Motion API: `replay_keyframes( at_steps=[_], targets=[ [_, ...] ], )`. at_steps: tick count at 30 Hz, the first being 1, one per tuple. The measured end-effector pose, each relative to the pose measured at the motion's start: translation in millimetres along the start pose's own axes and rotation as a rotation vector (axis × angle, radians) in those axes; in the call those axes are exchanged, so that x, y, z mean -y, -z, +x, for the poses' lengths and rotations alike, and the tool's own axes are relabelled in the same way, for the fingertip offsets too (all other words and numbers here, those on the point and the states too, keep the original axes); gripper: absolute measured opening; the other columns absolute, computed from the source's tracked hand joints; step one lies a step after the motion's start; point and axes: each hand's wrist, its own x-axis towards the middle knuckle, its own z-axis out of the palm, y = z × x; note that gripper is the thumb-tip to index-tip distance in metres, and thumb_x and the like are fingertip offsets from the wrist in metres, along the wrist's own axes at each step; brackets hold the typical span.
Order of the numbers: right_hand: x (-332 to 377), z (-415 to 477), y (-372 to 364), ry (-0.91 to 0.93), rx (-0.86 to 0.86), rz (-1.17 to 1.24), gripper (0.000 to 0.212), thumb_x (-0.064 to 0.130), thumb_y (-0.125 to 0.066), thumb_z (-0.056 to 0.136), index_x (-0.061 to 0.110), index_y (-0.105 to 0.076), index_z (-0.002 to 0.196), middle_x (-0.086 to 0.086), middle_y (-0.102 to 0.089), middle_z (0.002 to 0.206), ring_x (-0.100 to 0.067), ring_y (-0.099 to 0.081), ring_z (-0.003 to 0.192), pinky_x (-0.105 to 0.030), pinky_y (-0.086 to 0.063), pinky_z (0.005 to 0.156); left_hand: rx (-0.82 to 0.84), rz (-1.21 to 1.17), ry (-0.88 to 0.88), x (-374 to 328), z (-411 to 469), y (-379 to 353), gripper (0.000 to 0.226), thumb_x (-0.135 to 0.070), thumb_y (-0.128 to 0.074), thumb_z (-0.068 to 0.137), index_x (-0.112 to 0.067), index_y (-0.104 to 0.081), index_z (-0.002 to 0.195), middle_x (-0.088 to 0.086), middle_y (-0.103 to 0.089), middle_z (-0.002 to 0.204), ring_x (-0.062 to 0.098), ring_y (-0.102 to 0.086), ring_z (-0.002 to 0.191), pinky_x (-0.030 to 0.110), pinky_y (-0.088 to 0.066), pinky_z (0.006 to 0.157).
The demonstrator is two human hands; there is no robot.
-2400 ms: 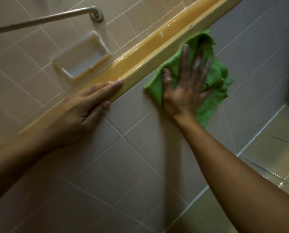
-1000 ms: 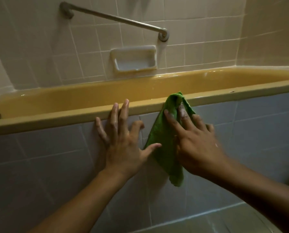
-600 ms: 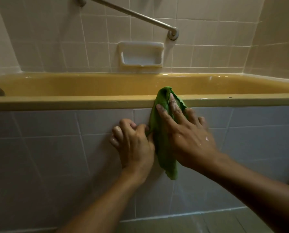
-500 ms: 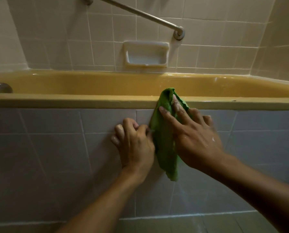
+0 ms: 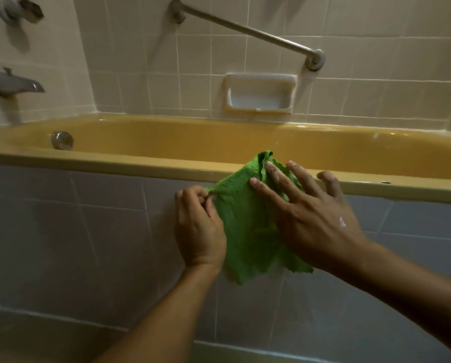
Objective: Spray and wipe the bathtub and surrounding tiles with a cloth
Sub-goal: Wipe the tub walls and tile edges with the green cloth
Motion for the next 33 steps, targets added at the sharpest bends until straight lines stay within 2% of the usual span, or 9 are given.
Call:
replay_keyframes(
  at_steps=[5,8,11,14,16,18,21,27,33],
  targets=[
    [-16,4,8,0.096,0.018,0.077,0.069,0.056,-0.035,0.094,0.041,-0.017,0.159,-0.001,-0.017,0.169,-0.030,-0.033,0.146,-0.048,-0.034,0.098,-0.083,-0.027,0.076,-14,-44,-28,0.037,-0.015,-0.065,0.096,-0.009,-0.064,0.132,0.015,-0.054,0.135,0.033,-0.051,0.123,0.038,-0.039,0.103],
    [-24,11,19,0.143,0.001,0.255,0.069,0.060,-0.015,0.089,0.044,-0.036,0.153,0.010,-0.028,0.164,-0.021,-0.039,0.141,-0.044,-0.034,0.095,0.099,-0.054,0.151,-22,-76,-43,0.068,-0.050,-0.051,0.099,-0.027,-0.031,0.160,0.005,-0.014,0.170,0.026,-0.017,0.156,0.053,-0.023,0.119],
    [-33,28,21,0.130,-0.070,0.560,0.040,0.026,-0.041,0.100,0.040,-0.059,0.134,0.009,-0.056,0.145,-0.013,-0.057,0.123,-0.045,-0.051,0.094,0.193,-0.053,0.341,-24,-81,-58,0.087,-0.077,-0.035,0.091,-0.042,0.005,0.161,-0.008,0.024,0.168,0.018,0.018,0.156,0.066,-0.008,0.122],
    [-40,49,32,0.073,-0.046,0.797,0.028,0.023,-0.057,0.099,0.037,-0.064,0.122,0.011,-0.068,0.121,-0.004,-0.063,0.109,-0.041,-0.058,0.092,0.136,0.022,0.446,-16,-74,-67,0.097,-0.085,-0.025,0.085,-0.038,0.013,0.160,-0.002,0.027,0.168,0.024,0.020,0.156,0.070,-0.007,0.119],
    [-36,62,36,0.066,0.095,0.788,0.035,0.039,-0.055,0.100,0.044,-0.055,0.135,0.013,-0.063,0.130,-0.006,-0.058,0.118,-0.038,-0.051,0.097,0.088,0.031,0.479,-4,-75,-68,0.099,-0.088,-0.019,0.084,-0.033,0.010,0.162,0.002,0.022,0.169,0.026,0.016,0.157,0.070,-0.006,0.119],
    [-28,71,29,0.084,0.290,0.559,0.055,0.060,-0.043,0.097,0.055,-0.031,0.150,0.010,-0.048,0.145,-0.013,-0.049,0.123,-0.036,-0.041,0.093,0.064,0.025,0.528,10,-84,-69,0.101,-0.089,-0.015,0.084,-0.029,0.007,0.163,0.007,0.018,0.170,0.029,0.013,0.157,0.070,-0.008,0.119],
    [-16,77,16,0.162,0.299,0.262,0.075,0.080,-0.031,0.086,0.060,-0.001,0.152,0.003,-0.042,0.147,-0.021,-0.050,0.114,-0.039,-0.048,0.083,0.028,0.021,0.576,31,-99,-67,0.101,-0.085,-0.022,0.087,-0.024,0.002,0.164,0.011,0.013,0.170,0.033,0.009,0.157,0.073,-0.011,0.117],
    [-9,88,14,0.302,0.222,0.190,0.080,0.090,-0.017,0.081,0.059,0.005,0.152,0.000,-0.046,0.131,-0.027,-0.056,0.104,-0.050,-0.055,0.084,-0.068,0.051,0.494,41,-102,-75,0.102,-0.079,-0.034,0.087,-0.015,-0.011,0.164,0.021,0.005,0.170,0.041,0.009,0.156,0.069,-0.005,0.120],
    [-8,95,12,0.434,0.141,0.094,0.084,0.084,-0.023,0.087,0.049,0.009,0.157,-0.002,-0.043,0.133,-0.029,-0.057,0.095,-0.052,-0.055,0.078,-0.108,0.061,0.451,67,-137,-94,0.098,-0.083,-0.032,0.087,-0.022,-0.018,0.162,0.020,-0.001,0.170,0.041,0.005,0.156,0.067,0.004,0.121]
  ],
)
